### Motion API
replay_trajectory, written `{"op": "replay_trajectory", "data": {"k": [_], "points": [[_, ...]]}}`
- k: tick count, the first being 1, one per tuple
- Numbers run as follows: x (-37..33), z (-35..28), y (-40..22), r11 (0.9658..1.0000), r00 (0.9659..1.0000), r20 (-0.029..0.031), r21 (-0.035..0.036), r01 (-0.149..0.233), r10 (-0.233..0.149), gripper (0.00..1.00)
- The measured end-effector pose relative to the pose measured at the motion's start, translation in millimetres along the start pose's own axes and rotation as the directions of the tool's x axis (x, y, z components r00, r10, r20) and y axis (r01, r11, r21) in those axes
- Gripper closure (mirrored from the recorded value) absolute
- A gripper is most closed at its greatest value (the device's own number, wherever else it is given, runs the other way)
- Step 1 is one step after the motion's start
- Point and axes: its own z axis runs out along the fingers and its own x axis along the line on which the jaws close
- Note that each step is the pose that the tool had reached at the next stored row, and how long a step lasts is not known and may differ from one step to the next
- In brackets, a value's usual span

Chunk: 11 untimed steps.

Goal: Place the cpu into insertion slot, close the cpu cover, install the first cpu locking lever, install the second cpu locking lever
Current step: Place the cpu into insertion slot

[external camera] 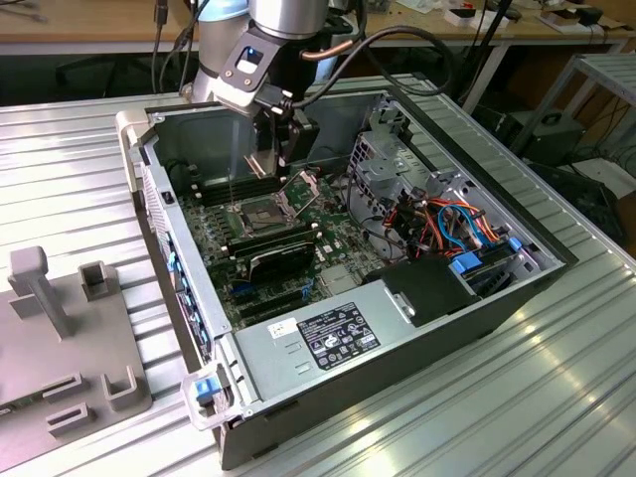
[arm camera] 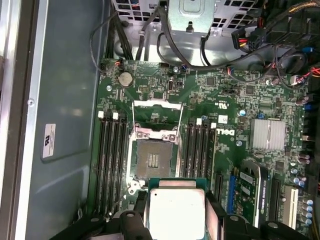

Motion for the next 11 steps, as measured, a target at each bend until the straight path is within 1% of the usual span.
{"op": "replay_trajectory", "data": {"k": [1, 3, 5, 11], "points": [[0.2, 2.0, 1.1, 1.0, 1.0, 0.0002, 0.0005, -0.006, 0.006, 0.45], [0.6, 8.4, 3.1, 0.9996, 0.9996, 0.0008, 0.003, -0.029, 0.029, 0.45], [0.9, 8.6, 3.1, 0.9993, 0.9993, 0.0011, 0.0033, -0.038, 0.038, 0.45], [0.9, 8.6, 3.1, 0.9992, 0.9992, 0.0012, 0.0034, -0.039, 0.039, 0.45]]}}
